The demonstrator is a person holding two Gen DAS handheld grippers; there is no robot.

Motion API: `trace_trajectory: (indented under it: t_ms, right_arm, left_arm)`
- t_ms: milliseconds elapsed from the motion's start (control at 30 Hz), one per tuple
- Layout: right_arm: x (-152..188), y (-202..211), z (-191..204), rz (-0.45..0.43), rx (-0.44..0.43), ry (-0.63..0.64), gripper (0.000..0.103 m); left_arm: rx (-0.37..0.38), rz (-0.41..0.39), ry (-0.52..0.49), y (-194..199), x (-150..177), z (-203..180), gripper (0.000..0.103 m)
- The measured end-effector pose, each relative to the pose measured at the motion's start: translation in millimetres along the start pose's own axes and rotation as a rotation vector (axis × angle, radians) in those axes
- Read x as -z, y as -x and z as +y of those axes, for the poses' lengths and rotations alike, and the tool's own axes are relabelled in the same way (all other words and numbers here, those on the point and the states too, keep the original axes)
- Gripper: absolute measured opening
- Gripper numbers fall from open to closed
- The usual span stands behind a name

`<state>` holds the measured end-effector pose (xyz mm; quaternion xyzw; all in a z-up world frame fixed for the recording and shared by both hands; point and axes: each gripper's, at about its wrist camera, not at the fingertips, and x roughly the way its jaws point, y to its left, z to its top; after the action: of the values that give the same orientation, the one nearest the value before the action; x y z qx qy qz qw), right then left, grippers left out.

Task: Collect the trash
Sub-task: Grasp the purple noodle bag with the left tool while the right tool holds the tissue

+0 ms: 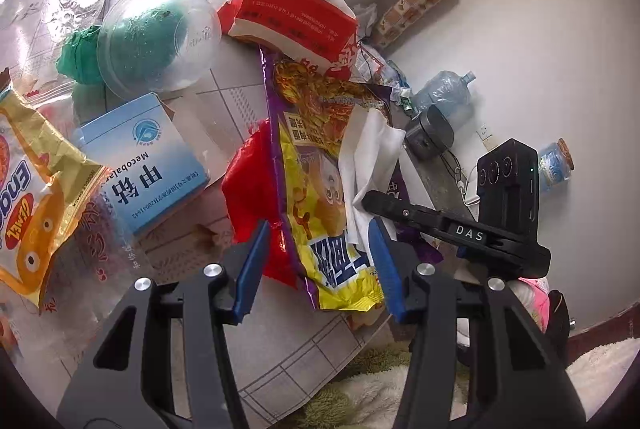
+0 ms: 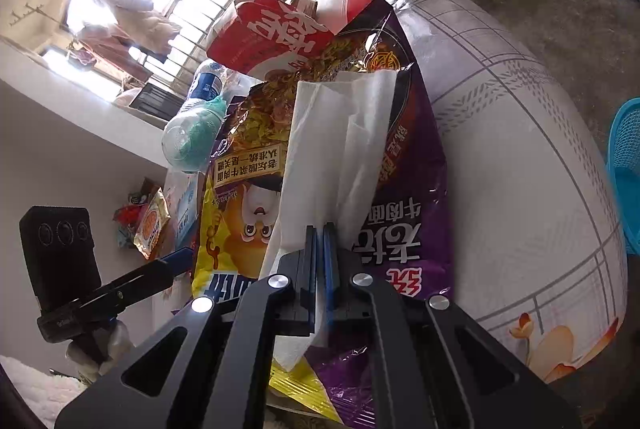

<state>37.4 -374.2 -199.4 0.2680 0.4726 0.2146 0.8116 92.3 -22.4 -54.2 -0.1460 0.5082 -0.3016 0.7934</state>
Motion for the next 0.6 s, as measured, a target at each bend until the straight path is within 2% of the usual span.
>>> trace_trajectory:
  t_ms: [167, 267, 400, 433, 600]
  right_arm:
    - [-0.1, 7.3, -2.5, -0.006, -0.013, -0.001, 0.003]
    - [0.7, 8.5, -3.1, -0.007, -0.012, 0.001, 0.002]
    - [0.3, 11.7, -0.5, -0.013, 0.008, 0.012, 0.002]
    - [0.0, 14.3, 0.8, -0.018, 0.008, 0.011, 0.003]
    - [0.2, 52.2, 14.9, -0.092, -0.013, 0.044, 0.003]
  left_arm:
    - [-0.042, 0.040, 0.012, -15.6, -9.4, 6.4, 0.045]
    - [-0.028, 0.043, 0.015, -22.8, -13.9, 5.5, 0.034]
    - [-0.002, 0.032, 0.000, -23.4, -18.6, -3.0, 0.005]
    - [0.008, 0.028, -0.007, -20.7, -19.1, -7.1, 0.001]
    - [0.108, -0.010, -0.077, 6.4, -18.5, -38.7, 0.000]
